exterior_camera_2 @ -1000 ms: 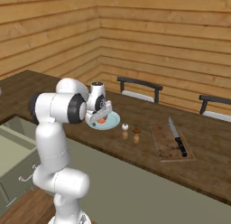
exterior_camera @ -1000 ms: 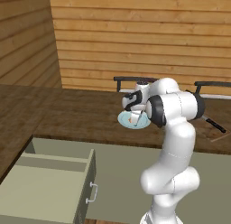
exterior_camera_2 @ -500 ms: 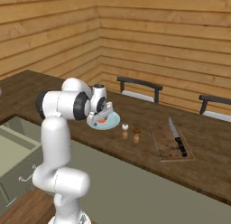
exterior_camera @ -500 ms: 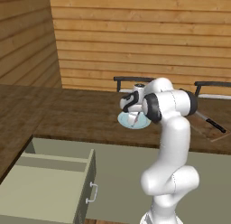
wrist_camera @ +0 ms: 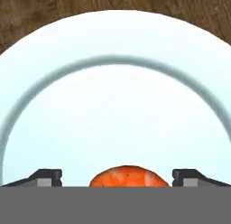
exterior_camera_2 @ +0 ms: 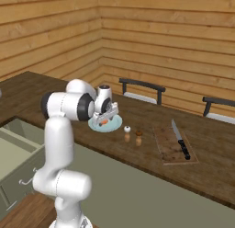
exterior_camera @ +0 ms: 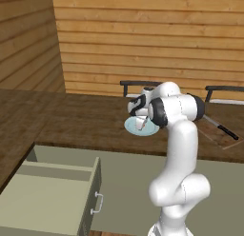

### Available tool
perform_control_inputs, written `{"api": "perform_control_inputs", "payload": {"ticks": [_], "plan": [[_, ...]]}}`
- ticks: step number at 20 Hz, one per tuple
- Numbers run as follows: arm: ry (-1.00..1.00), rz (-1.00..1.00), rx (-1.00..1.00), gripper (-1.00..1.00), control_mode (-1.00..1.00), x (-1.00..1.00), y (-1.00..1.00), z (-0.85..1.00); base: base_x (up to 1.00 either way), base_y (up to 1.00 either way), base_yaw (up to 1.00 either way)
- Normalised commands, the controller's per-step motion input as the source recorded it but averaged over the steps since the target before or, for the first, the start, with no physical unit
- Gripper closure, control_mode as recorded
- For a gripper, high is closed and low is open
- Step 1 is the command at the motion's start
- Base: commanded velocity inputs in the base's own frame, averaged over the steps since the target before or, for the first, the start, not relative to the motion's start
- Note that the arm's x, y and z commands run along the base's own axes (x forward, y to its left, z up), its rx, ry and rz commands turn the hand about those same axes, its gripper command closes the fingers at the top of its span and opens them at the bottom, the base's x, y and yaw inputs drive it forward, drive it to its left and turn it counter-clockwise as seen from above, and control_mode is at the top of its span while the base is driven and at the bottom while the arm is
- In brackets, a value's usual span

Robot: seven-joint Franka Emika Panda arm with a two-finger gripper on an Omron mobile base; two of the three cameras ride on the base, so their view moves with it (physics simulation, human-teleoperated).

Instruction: Pick up the knife from the drawer and place it on the cutting board. Then place the meat from the plate to the cutting board.

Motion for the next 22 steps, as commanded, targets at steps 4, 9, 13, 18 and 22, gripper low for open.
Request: {"api": "perform_control_inputs", "payload": {"ticks": [4, 9, 13, 18, 22], "plan": [[0.00, -0.07, 0.00, -1.00, -1.00, 0.06, 0.12, -0.43, 0.00, 0.00, 0.00], [0.00, -0.03, 0.00, -1.00, -1.00, 0.00, 0.49, -0.52, 0.00, 0.00, 0.00], [0.00, -0.03, 0.00, 1.00, -1.00, 0.00, 0.62, -0.50, 0.00, 0.00, 0.00], [-0.02, -0.05, 0.00, 1.00, -1.00, -0.06, 0.42, -0.18, 0.00, 0.00, 0.00], [-0.06, -0.03, 0.00, 1.00, -1.00, -0.20, 0.17, -0.03, 0.00, 0.00, 0.00]]}}
